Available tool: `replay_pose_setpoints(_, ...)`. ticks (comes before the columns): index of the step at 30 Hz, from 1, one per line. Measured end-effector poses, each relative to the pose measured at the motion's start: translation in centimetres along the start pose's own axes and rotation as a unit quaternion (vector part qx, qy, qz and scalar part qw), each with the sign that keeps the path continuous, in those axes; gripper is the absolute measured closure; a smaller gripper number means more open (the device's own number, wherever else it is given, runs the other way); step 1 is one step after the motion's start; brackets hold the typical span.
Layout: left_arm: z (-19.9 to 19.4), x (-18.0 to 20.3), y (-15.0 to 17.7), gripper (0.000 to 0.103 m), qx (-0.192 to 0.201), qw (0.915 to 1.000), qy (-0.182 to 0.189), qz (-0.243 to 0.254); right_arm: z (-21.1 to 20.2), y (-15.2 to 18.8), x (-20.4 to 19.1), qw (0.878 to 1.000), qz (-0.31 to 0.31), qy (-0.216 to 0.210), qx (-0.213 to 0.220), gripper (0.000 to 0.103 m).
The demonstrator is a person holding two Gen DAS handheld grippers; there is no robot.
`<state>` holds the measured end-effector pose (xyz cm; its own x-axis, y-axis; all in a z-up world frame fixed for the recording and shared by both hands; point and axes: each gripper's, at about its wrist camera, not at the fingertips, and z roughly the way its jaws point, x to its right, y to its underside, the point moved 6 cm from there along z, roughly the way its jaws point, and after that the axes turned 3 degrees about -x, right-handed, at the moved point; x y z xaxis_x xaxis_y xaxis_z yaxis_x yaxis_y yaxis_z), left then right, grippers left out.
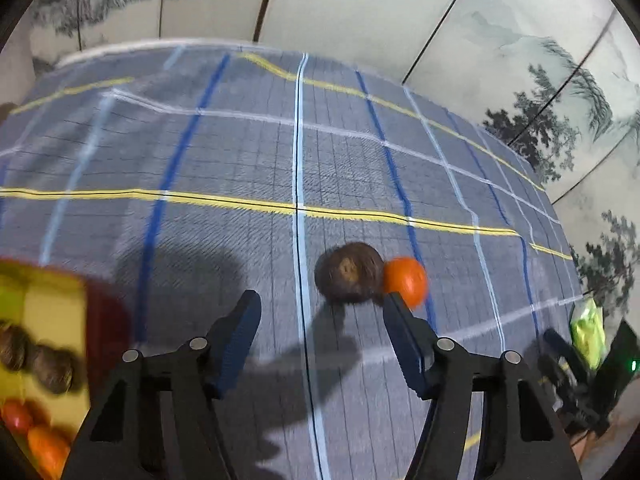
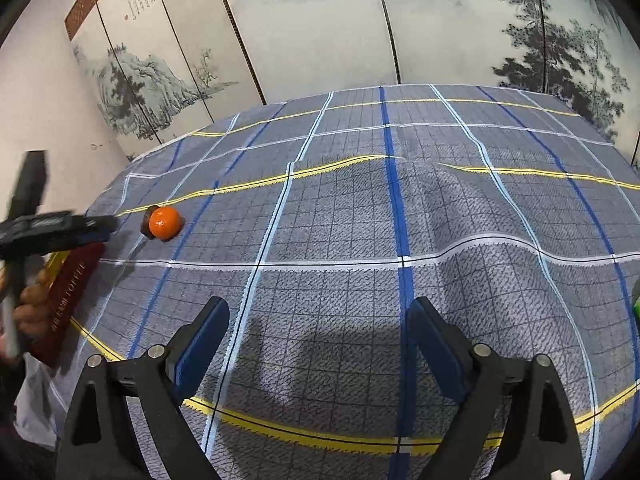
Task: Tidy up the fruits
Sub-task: 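Grasp the dark brown fruit beside the orange with the left gripper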
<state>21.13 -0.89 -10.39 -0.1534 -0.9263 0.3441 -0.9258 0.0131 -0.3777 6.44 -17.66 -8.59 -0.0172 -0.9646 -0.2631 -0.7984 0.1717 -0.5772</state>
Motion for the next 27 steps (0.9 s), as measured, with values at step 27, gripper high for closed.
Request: replay_pose_setpoints(27,2.7,0.8,-1.7,0.062,0.026,0.9992,0.003,-0.029,0.6,-0.3,-0.6,1.0,-0.008,-0.011,-0.008,0.01)
